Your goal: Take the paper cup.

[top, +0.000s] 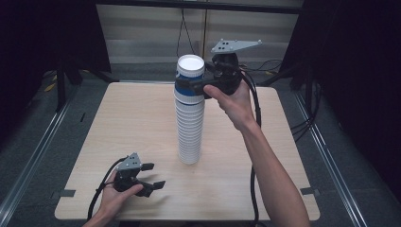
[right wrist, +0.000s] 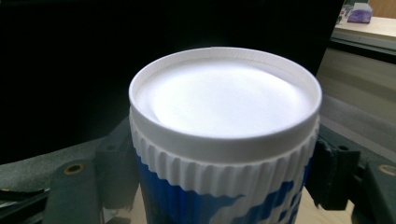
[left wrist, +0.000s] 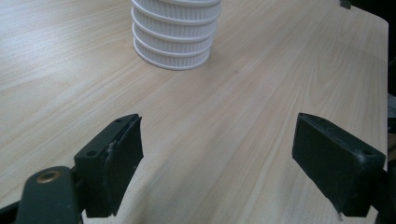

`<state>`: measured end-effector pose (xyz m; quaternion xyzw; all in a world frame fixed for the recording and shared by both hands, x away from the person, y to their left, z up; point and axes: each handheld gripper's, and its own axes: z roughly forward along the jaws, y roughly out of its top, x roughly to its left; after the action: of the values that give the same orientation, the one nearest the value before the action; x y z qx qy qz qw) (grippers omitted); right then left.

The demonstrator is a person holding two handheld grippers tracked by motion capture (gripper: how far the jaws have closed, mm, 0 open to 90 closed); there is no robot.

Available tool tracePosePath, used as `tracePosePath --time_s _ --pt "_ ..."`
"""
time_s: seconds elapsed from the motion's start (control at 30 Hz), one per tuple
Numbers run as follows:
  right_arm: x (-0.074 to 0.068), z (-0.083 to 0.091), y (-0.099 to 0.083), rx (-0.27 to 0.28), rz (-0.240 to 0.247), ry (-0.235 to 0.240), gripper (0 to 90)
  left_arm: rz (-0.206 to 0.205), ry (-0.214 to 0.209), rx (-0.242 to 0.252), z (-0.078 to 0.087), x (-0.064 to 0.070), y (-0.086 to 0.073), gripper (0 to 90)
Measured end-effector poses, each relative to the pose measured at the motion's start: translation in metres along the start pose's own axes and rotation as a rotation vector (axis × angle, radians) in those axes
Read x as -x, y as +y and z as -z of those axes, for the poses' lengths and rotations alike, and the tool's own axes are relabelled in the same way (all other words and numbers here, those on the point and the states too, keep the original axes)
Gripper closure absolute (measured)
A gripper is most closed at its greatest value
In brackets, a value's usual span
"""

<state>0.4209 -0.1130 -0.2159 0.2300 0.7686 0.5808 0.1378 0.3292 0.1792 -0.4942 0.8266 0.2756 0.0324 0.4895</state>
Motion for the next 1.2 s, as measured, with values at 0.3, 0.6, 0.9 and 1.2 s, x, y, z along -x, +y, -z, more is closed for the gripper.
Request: tracePosePath --time_s 0.3,0.6,0.9,1.2 --pt "0.000 0.006 0.003 0.063 -0.011 -0.008 25.8 -0.015 -0.018 0.008 -0.001 0.001 0.001 16.0" --pt "0.000 0.012 0.008 0.123 -0.018 0.003 26.4 -0.011 -0.012 0.003 -0.002 0.001 0.001 16.0" --pt "-0.001 0.016 0.014 0.175 -0.020 -0.007 26.5 -0.016 -0.012 -0.002 -0.002 0.001 0.001 16.1" --pt "-0.001 0.021 0.020 0.213 -0.031 -0.011 26.7 -0.012 -0.011 0.005 -0.002 0.001 0.001 16.1"
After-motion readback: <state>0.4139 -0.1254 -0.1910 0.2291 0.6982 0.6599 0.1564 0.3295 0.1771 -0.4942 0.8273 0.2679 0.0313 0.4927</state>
